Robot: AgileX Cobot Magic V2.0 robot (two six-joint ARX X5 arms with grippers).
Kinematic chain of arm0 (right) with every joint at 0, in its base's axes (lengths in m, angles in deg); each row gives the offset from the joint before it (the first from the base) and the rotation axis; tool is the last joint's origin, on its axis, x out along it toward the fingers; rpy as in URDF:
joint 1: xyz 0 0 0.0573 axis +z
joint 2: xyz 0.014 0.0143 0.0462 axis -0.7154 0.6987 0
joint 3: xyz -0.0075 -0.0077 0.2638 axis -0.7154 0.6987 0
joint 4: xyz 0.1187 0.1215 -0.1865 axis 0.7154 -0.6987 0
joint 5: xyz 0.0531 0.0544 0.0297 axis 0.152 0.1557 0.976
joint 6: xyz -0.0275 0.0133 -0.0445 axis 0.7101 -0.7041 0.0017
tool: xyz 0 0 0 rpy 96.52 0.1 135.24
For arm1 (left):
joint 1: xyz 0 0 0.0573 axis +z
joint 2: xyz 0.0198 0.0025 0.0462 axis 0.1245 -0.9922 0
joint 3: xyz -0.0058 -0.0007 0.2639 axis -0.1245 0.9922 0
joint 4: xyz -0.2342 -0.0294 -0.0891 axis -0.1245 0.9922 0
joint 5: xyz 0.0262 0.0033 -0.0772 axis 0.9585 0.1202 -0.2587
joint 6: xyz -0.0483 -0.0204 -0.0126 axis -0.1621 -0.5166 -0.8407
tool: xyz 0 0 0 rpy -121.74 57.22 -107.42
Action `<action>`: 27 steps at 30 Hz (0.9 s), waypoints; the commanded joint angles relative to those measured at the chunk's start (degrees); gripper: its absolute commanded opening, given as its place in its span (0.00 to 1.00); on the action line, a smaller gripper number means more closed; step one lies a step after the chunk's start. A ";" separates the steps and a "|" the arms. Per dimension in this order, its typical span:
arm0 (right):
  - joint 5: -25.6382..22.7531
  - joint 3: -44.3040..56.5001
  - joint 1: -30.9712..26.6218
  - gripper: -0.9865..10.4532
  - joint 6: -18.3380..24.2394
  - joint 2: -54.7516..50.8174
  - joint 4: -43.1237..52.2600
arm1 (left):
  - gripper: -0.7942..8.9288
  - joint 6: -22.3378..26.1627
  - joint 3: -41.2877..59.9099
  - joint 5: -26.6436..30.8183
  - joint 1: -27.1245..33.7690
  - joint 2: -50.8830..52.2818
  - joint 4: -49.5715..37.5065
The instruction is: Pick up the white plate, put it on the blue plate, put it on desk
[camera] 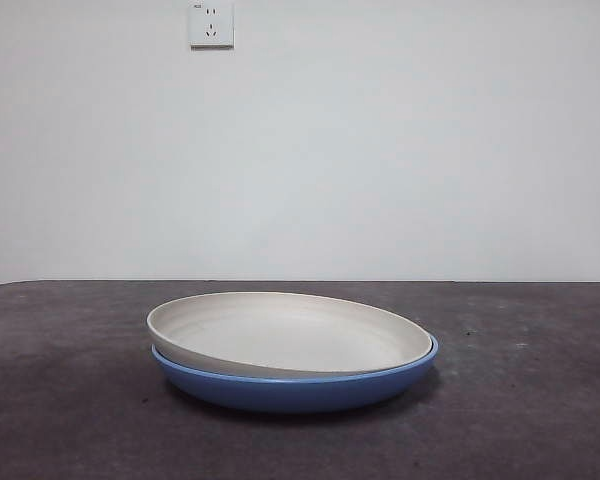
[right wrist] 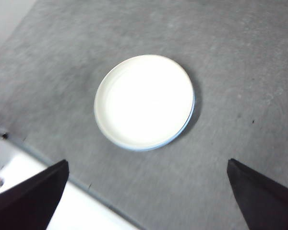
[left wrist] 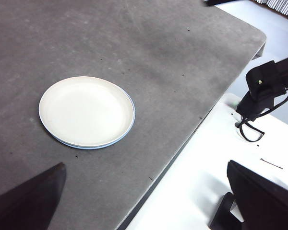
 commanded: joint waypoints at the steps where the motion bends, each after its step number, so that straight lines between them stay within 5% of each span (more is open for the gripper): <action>1: -0.17 -0.77 1.20 0.59 0.79 -4.48 -3.04 | 0.73 -1.88 -0.61 0.04 -0.39 -0.26 -0.37; 16: -0.22 -0.77 1.44 0.59 1.09 -20.55 -11.06 | 0.70 -2.75 -0.61 0.07 -0.39 -0.26 -0.48; 19: -0.20 -0.77 1.44 0.50 1.09 -20.52 -11.08 | 0.48 -2.73 -0.61 0.04 -0.39 -0.26 -0.44; 21: -0.22 -0.77 1.44 0.20 1.09 -20.52 -11.04 | 0.13 -2.73 -0.61 0.04 -0.39 -0.26 -0.31; 22: -0.24 -0.77 1.42 0.07 1.09 -20.52 -10.93 | 0.10 -2.75 -0.61 0.04 -0.39 -0.26 -0.39; 27: -0.35 -0.77 1.44 0.11 1.03 -20.52 -10.47 | 0.11 -2.73 -0.63 0.04 -0.39 -0.26 -0.44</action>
